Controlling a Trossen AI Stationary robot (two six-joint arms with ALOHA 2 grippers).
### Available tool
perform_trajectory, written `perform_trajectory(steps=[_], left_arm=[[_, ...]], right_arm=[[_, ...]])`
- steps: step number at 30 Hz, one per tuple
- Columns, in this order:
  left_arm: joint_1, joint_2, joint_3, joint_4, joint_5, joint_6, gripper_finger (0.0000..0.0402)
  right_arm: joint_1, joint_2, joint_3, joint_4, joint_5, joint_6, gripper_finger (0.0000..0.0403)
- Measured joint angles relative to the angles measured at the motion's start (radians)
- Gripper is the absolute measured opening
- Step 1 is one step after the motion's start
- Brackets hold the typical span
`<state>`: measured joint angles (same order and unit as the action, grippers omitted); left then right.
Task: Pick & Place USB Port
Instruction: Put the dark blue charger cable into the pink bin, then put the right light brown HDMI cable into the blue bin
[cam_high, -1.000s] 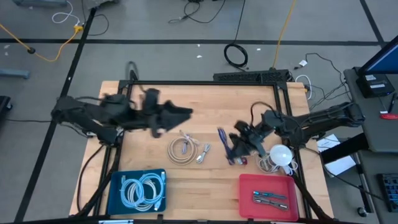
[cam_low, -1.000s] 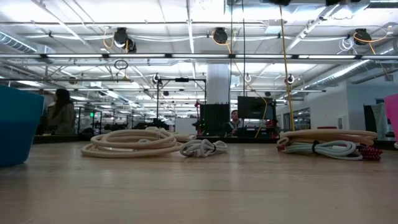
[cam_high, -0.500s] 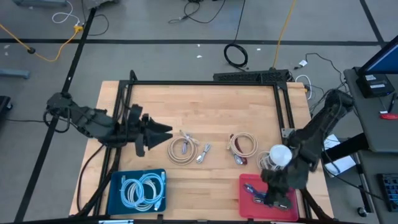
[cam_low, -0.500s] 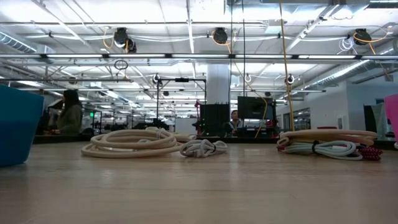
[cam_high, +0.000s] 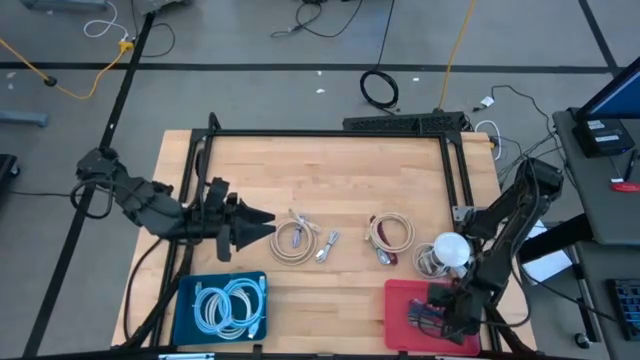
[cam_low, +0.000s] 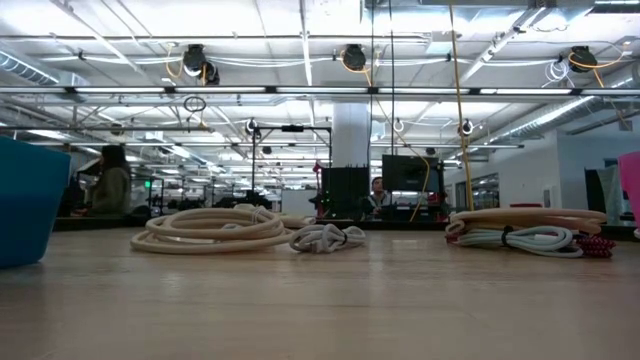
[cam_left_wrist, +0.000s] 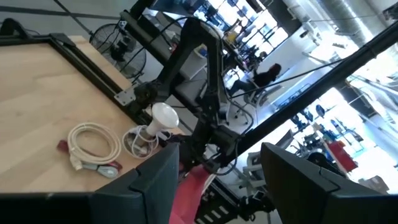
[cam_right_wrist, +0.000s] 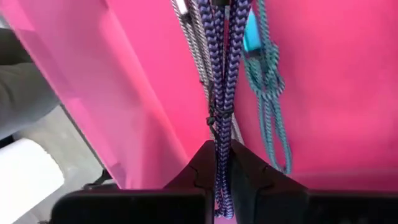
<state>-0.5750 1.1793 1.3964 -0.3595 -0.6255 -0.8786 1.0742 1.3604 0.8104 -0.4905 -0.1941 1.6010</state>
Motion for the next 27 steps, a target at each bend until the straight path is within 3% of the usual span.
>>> perform_trajectory(steps=[3,11,15,19,22,24,27], left_arm=[[-0.018,0.001,0.0,-0.025,-0.026,-0.015,0.023],[-0.036,0.043,-0.001,-0.059,-0.065,-0.06,0.023],[-0.036,0.071,-0.001,-0.058,-0.065,-0.075,0.023],[-0.036,0.085,-0.001,-0.053,-0.069,-0.079,0.023],[-0.036,0.091,-0.001,-0.027,-0.075,-0.065,0.023],[-0.036,0.091,-0.001,-0.001,-0.076,-0.042,0.023],[-0.034,0.091,-0.001,0.049,-0.075,0.009,0.023]], right_arm=[[0.001,-0.017,0.0,0.015,-0.01,0.011,0.0017],[0.001,-0.054,0.0,0.055,0.04,0.041,0.0136],[0.001,-0.064,0.0,0.115,0.08,0.053,0.0164],[-0.014,-0.113,0.0,0.346,0.343,-0.016,0.0171],[-0.049,-0.176,-0.001,0.554,0.587,-0.181,0.0168],[-0.073,-0.222,-0.001,0.741,0.753,-0.375,0.0164],[-0.098,-0.274,0.0,1.119,0.975,-0.835,0.016]])
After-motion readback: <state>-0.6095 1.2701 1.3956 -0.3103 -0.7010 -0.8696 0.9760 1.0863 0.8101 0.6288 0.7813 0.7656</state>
